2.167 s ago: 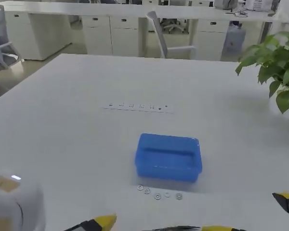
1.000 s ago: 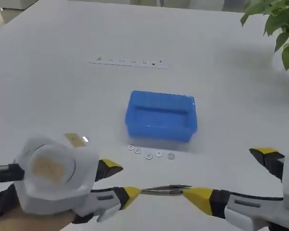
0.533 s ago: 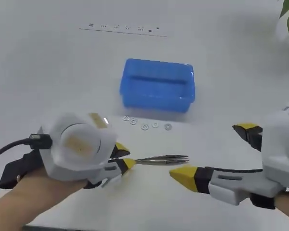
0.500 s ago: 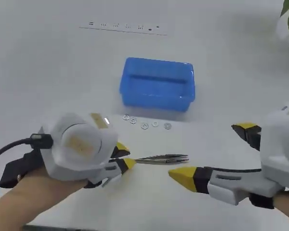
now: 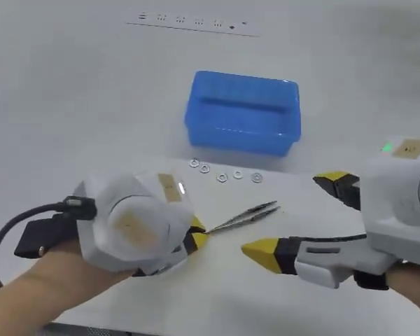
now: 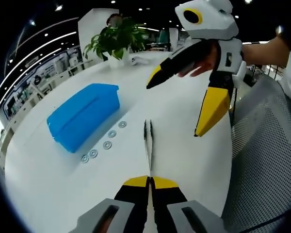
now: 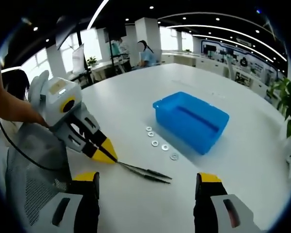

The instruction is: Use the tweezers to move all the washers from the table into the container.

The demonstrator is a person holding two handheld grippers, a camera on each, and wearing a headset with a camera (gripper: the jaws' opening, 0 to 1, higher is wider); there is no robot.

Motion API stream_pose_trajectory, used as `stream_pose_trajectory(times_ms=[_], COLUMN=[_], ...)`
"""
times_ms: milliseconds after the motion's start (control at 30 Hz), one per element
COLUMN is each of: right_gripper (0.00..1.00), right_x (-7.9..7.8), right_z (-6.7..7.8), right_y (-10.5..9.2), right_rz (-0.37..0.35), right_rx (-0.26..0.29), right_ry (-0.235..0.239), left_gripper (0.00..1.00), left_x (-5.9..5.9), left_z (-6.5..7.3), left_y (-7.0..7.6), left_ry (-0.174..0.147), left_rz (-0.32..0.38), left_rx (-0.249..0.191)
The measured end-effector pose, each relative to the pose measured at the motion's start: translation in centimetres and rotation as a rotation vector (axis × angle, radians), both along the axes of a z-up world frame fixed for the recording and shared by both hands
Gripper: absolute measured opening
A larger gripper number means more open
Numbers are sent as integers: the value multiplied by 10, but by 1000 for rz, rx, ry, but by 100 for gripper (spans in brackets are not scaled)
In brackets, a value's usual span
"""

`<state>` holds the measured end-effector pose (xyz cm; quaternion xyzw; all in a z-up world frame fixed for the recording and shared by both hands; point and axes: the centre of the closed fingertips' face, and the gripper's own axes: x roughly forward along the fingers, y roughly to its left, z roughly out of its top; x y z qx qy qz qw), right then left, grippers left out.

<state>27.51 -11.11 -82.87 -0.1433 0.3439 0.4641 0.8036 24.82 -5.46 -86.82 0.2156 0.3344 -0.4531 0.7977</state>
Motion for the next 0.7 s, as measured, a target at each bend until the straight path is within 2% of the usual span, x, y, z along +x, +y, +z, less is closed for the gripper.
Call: stream_pose_trajectory(times_ms=[33, 100, 133, 200, 233, 300, 333, 367, 400, 567, 600, 633, 667, 700], right_gripper=[75, 66, 62, 50, 45, 38, 35, 32, 28, 11, 9, 9, 8, 7], right_x=[-2, -7, -9, -14, -15, -18, -17, -16, -14, -15, -9, -13, -12, -13], right_z=[-1, -4, -4, -5, -5, -3, -3, -3, -3, -3, 0, 1, 2, 3], right_y=[2, 7, 10, 18, 23, 30, 31, 32, 34, 42, 43, 45, 46, 47], right_rz=[34, 92, 97, 154, 155, 189, 198, 211, 249, 323, 337, 362, 355, 360], right_rx=[-14, -31, -23, -23, -10, 21, 13, 0, -23, -46, -63, -57, -58, -57], right_ry=[-2, 7, 12, 11, 24, 34, 32, 15, -23, -69, -119, -120, -124, -131], left_gripper=[0, 0, 0, 0, 0, 0, 0, 0, 0, 0, 0, 0, 0, 0], left_x=[-2, -3, -2, -2, -2, -2, -2, -3, -3, 2, 2, 3, 4, 4], left_z=[6, 13, 17, 27, 35, 50, 55, 60, 63, 86, 87, 88, 91, 92], left_y=[-2, -2, -4, -7, -10, -15, -16, -18, -19, -26, -27, -26, -26, -25], left_ry=[-11, -12, -14, -13, -13, -30, -36, -38, -39, -86, -83, -99, -112, -114], left_rz=[-20, -19, -22, -15, -17, -24, -30, -38, -40, -46, -46, -54, -56, -57], left_rx=[-11, -13, -19, -45, -62, -84, -89, -92, -93, -127, -113, -98, -96, -99])
